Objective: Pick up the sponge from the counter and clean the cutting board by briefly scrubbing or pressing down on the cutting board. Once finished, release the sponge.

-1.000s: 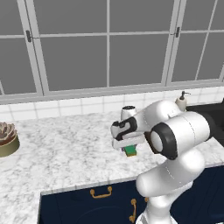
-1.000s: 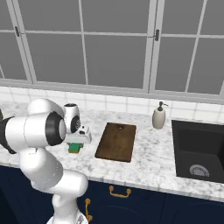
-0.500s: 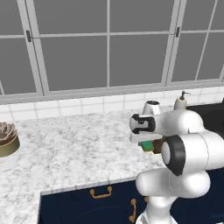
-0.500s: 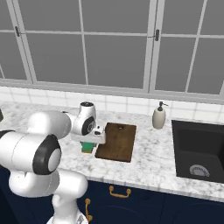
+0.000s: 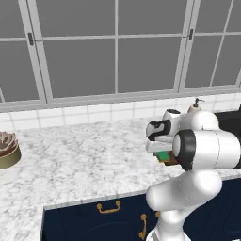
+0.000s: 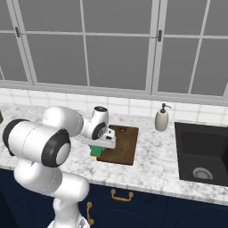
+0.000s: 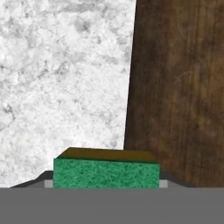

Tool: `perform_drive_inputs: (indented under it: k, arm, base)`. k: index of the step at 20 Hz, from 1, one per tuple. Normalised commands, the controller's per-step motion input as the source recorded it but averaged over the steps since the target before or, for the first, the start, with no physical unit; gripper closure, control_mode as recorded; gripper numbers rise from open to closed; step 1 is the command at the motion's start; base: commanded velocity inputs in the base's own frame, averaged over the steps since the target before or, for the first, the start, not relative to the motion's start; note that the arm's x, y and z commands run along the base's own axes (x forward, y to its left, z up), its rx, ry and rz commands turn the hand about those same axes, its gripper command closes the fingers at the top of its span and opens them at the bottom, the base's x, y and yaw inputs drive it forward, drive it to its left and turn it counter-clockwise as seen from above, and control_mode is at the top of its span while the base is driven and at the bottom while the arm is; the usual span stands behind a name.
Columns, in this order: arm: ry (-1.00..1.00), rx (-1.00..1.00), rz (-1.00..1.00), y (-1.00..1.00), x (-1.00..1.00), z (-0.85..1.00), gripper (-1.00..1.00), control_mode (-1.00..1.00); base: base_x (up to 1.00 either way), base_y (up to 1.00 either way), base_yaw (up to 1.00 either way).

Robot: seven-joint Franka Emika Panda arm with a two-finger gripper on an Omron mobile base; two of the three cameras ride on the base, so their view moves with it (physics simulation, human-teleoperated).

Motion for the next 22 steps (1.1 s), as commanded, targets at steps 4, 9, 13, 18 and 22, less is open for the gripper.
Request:
perform_drive_inputs:
  k: [4, 9, 13, 18, 22]
  arm:
    - [-0.16, -0.05, 0.0, -0.03, -0.05, -0.38, 1.0, -1.0]
    - [-0.23, -0.07, 0.0, -0.14, -0.23, -0.3, 1.0, -1.0]
    - [-0.23, -0.02, 0.0, -0.27, -0.26, -0.16, 1.0, -1.0]
    - [-0.16, 0.0, 0.01, -0.38, -0.19, -0.05, 1.0, -1.0]
    - [-0.02, 0.0, 0.07, -0.08, 0.01, -0.34, 1.0, -1.0]
  base:
    - [0.0, 0.0, 0.0]
    - [0.0, 0.0, 0.0]
    - [0.0, 0.0, 0.0]
    - [0.0, 0.0, 0.0]
    - [0.0, 0.0, 0.0]
